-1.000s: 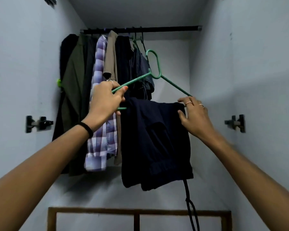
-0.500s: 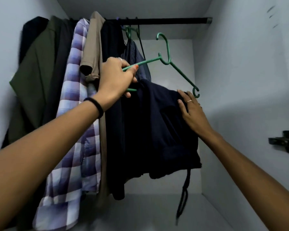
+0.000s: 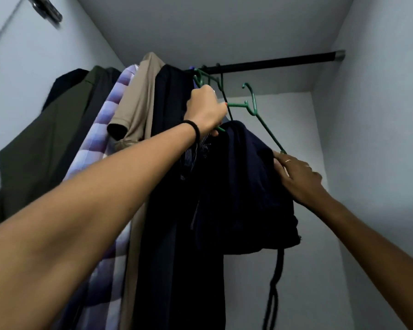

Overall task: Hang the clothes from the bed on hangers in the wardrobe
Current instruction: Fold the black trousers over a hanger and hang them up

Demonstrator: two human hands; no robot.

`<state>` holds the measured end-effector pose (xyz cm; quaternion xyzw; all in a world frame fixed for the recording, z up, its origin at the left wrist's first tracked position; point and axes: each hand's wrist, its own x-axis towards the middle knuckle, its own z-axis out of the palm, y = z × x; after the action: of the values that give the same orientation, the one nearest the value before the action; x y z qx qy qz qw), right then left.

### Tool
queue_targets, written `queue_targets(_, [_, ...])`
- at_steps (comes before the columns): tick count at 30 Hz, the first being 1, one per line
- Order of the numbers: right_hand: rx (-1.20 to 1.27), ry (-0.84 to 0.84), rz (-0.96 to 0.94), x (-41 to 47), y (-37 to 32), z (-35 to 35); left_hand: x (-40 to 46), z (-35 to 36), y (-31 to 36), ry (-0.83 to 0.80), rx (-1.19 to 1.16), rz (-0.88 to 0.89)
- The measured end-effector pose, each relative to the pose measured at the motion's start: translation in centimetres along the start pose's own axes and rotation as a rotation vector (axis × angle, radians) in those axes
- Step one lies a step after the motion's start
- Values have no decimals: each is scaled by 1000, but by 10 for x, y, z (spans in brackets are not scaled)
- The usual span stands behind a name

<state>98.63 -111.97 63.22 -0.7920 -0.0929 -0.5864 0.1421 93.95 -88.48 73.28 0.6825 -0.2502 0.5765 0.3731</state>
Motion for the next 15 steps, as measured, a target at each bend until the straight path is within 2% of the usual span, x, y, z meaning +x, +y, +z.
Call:
queue_targets(6, [10,91,-33,32,23,15,40,44,4,68,197,130])
queue_targets(15, [11,65,6,49,82,39,88,91,1,83,292,166])
